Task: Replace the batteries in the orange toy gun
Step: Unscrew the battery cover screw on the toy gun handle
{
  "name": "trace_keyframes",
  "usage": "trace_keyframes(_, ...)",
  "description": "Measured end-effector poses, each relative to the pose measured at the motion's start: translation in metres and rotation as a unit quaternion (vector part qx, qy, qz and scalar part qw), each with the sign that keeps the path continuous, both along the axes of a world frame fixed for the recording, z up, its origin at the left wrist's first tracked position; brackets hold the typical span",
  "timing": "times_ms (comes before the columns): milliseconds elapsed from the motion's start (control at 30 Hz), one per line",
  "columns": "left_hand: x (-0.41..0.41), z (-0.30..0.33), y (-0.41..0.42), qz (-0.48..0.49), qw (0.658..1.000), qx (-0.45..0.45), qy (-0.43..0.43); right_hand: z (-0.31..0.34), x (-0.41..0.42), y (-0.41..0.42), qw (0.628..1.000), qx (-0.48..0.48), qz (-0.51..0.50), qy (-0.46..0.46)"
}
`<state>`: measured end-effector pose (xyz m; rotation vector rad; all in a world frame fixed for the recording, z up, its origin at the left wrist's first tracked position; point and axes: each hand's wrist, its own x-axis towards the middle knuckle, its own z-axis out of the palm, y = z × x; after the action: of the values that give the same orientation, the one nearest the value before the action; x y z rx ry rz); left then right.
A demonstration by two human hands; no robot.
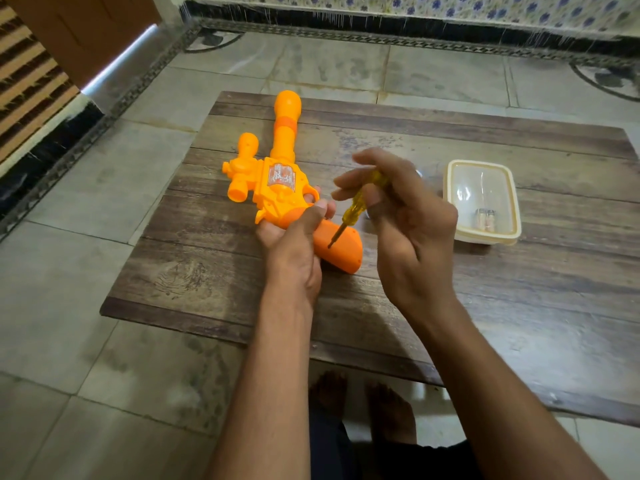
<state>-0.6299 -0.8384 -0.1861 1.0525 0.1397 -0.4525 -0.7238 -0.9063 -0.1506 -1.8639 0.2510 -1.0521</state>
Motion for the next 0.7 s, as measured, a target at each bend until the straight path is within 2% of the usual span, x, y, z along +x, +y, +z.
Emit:
trace_keyframes(167,-0.0030,0.0049,0.0006,-0.001,1.000,0.009,0.012,0.0051,0.0023,-0.0042,0.993,-0.077,-0.086,0.000)
trace_keyframes(267,-0.0010,0.0039,0.0002,-0.002,1.000,0.001,0.018,0.0019,0.0050,-0.0089,0.992,-0.094,-0.087,-0.014)
trace_keyframes(400,0.0016,0.0008,0.0012,-0.006,1.000,0.014,0.015,0.0000,0.0022,-0.0061,0.998,-0.063,-0.029,-0.013)
trace_keyframes(600,-0.0029,0.0060,0.0024,0.000,1.000,-0.001,0.021,-0.0005,0.0069,-0.0042,0.993,-0.069,-0.091,-0.017)
trace_keyframes(700,-0.0031,0.0085,0.0015,0.004,1.000,0.006,0.024,-0.0023,0.0067,-0.0016,0.997,-0.030,-0.065,-0.021)
